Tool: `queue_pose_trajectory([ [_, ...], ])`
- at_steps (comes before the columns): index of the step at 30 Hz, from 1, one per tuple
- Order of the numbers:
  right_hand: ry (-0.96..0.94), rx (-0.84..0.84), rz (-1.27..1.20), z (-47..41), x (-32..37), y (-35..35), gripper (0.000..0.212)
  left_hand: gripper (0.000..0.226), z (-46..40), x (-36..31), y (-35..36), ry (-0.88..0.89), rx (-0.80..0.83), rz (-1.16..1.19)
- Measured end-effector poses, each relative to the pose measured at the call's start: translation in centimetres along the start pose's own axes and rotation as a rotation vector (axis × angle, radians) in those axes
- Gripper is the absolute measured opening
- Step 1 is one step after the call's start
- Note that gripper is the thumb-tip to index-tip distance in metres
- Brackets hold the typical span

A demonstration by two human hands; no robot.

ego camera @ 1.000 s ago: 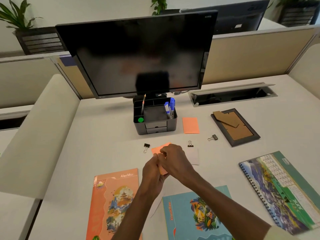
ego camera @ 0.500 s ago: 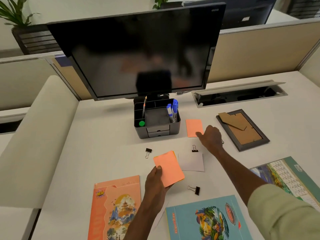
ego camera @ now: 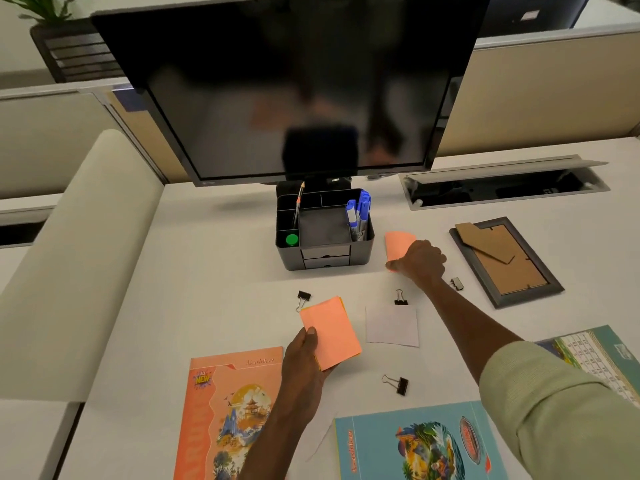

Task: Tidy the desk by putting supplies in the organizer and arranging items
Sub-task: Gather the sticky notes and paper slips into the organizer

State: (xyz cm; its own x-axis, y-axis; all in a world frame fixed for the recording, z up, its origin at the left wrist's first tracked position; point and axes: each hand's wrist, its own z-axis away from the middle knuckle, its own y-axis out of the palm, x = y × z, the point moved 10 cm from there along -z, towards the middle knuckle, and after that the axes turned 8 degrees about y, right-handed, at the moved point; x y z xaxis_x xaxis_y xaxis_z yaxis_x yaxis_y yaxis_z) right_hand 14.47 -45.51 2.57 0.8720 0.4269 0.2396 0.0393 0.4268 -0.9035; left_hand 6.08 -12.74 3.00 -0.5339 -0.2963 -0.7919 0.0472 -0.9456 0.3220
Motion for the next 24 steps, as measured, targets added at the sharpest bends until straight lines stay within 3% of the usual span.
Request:
queue_pose_trajectory([
  [3, 0.063, 0.040, -0.045, -0.7, -0.6, 0.4, 0.098, 0.022, -0.1, -0.1, 0.2, 0.006, 0.004, 0.002],
  [7, -0.023, 0.052, -0.091, -0.7, -0.4, 0.2, 0.086, 0.021, 0.2, -0.1, 0.1, 0.002, 0.000, -0.006],
  [11, -0.050, 0.057, -0.344, -0.7, -1.4, -0.3, 0.053, 0.021, 0.2, 0.0, -0.1, -0.009, -0.032, 0.010],
  [15, -0.141, -0.005, -0.407, 0.8, -1.4, -2.1, 0.022, 0.018, 0.1, 0.2, -0.4, -0.021, -0.065, 0.032],
  [24, -0.267, 0.129, -0.600, 12.1, -1.6, -3.4, 0.024, 0.023, 0.4, 0.0, 1.2, -0.031, -0.047, 0.079],
])
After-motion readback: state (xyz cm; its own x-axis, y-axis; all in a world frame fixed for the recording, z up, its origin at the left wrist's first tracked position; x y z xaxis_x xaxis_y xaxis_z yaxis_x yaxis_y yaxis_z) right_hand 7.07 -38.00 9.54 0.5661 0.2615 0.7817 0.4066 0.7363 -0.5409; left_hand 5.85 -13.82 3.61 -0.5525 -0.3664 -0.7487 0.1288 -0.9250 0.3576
